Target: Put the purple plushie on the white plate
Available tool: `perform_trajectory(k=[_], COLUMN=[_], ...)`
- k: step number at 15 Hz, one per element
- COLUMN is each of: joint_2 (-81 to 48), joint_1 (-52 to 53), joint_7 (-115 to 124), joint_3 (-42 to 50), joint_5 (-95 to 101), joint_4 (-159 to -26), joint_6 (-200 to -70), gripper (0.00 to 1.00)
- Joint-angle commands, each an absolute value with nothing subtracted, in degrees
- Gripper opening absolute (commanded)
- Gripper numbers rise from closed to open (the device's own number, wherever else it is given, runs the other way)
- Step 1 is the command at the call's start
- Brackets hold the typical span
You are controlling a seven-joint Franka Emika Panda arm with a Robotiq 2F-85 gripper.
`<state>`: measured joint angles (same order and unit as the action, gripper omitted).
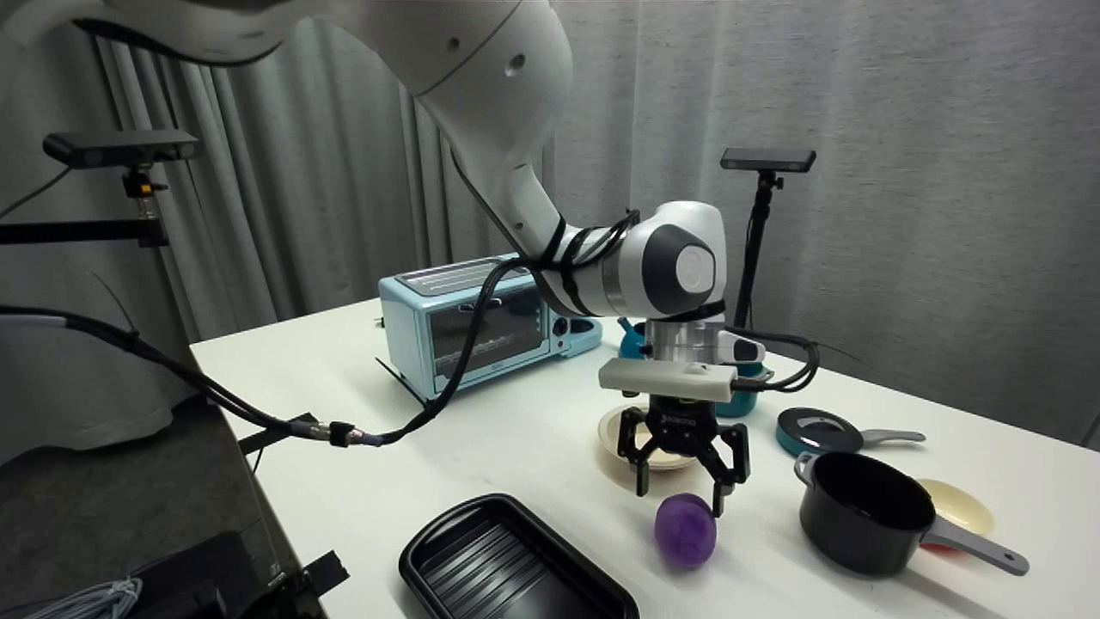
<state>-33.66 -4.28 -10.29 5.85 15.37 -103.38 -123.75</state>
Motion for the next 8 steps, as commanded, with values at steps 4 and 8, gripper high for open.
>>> perform_trajectory(k=[4,8], joint_2=[-37.7,-36.1], joint_1=[-4.6,-5.4], joint_7=[-10.1,-10.6], joint_3=[6.2,6.7], joint_5=[15.9,15.9], joint_4=[-97.6,-97.7], joint_6=[-118.4,-116.9], gripper=[0.53,0.24])
